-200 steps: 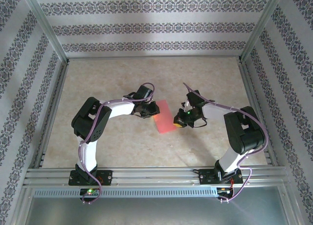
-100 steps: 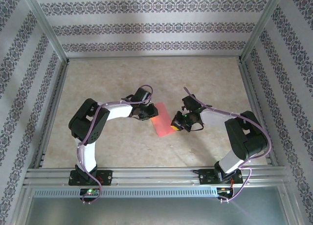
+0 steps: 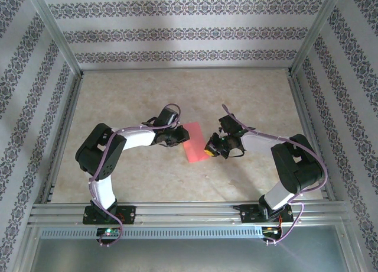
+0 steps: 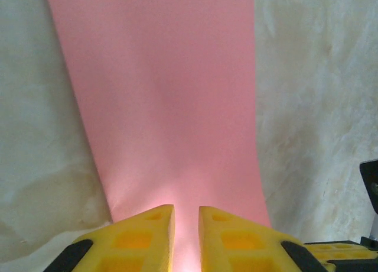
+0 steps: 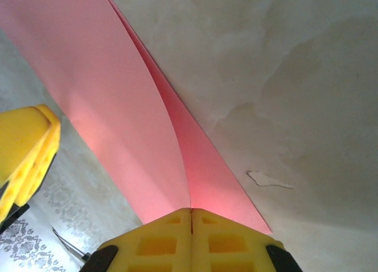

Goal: Fold a paper plane with a square sheet of paper (pick it up from the middle)
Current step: Fold the triangle a second time at the center of the table.

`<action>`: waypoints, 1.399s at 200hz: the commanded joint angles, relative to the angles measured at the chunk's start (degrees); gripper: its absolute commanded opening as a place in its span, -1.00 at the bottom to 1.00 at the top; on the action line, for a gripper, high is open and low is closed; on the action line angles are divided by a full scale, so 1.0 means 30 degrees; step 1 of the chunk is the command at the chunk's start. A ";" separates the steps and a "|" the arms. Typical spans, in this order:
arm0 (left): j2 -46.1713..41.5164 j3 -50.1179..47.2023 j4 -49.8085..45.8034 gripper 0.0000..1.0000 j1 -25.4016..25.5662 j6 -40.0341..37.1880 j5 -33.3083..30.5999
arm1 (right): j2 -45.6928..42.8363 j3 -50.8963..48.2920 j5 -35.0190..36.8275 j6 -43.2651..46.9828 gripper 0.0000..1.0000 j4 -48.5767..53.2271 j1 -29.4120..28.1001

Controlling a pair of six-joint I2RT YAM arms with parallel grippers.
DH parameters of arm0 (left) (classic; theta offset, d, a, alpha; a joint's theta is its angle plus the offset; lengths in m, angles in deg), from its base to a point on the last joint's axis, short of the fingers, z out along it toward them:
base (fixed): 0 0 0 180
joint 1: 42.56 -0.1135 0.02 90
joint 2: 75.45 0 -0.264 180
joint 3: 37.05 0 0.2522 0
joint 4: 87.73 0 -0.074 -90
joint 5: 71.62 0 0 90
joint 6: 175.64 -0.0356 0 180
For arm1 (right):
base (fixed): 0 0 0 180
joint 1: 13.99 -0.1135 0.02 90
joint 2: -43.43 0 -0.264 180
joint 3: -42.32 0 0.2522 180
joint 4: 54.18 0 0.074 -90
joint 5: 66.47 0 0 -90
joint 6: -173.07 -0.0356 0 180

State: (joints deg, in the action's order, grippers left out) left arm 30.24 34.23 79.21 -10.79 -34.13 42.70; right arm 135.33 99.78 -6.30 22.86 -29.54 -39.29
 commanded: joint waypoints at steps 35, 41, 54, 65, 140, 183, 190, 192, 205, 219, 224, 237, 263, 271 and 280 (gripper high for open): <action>0.1386 0.1228 -0.1212 -0.72 -0.0186 -0.0230 -0.0658 | 0.0208 -0.0067 -0.0906 -0.0020 -0.84 -0.0172 -0.0181; 0.1557 0.1423 -0.1504 -0.73 -0.0182 -0.0388 -0.0691 | 0.0244 -0.0023 -0.1046 0.0027 -0.81 -0.0168 -0.0173; 0.1768 0.1643 -0.1890 -0.76 -0.0219 -0.0696 -0.0649 | 0.0410 0.0021 -0.1369 0.0180 -0.74 -0.0108 -0.0151; 0.1882 0.1717 -0.2066 -0.77 -0.0219 -0.0864 -0.0633 | 0.0580 0.0123 -0.1610 0.0335 -0.73 0.0030 -0.0122; 0.2274 0.2270 -0.3068 -0.80 -0.0452 -0.2509 -0.0283 | 0.0402 0.0566 -0.1267 0.1101 -0.69 0.0896 0.0264; 0.2352 0.2387 -0.3203 -0.80 -0.0609 -0.2813 -0.0112 | 0.0098 0.0418 -0.1409 0.1234 -0.70 0.0990 0.0553; 0.2386 0.2417 -0.3154 -0.81 -0.0599 -0.2788 -0.0049 | 0.0128 0.0432 -0.1480 0.1216 -0.73 0.0949 0.0524; 0.2387 0.2419 -0.3141 -0.81 -0.0599 -0.2770 -0.0034 | 0.0144 0.0432 -0.1505 0.1227 -0.73 0.0961 0.0523; 0.2446 0.2416 -0.3025 -0.80 -0.0608 -0.2727 -0.0019 | 0.0187 0.0461 -0.1614 0.1171 -0.77 0.0866 0.0465; 0.2475 0.2373 -0.2997 -0.80 -0.0608 -0.2705 0.0037 | 0.0219 0.0443 -0.1776 0.1090 -0.79 0.0762 0.0435; 0.2475 0.2368 -0.2991 -0.81 -0.0594 -0.2680 0.0058 | 0.0217 0.0433 -0.1807 0.1079 -0.79 0.0712 0.0435; 0.2476 0.2305 -0.2933 -0.80 -0.0602 -0.2639 0.0061 | 0.0274 0.0461 -0.1858 0.1052 -0.79 0.0634 0.0435; 0.2475 0.2249 -0.2875 -0.80 -0.0599 -0.2608 0.0068 | 0.0614 0.0432 -0.2158 0.0880 -0.73 0.0391 0.0379; 0.2475 0.2266 -0.2877 -0.80 -0.0614 -0.2581 0.0070 | 0.0656 0.0432 -0.2158 0.0872 -0.73 0.0339 0.0348; 0.2475 0.2248 -0.2844 -0.80 -0.0612 -0.2579 0.0071 | 0.0741 0.0389 -0.2157 0.0850 -0.74 0.0279 0.0317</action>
State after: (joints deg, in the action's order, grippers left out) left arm 35.94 40.77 72.68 -11.93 -40.69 42.76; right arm 136.86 100.37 -11.50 25.81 -28.27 -37.79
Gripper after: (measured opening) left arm 0.098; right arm 0.134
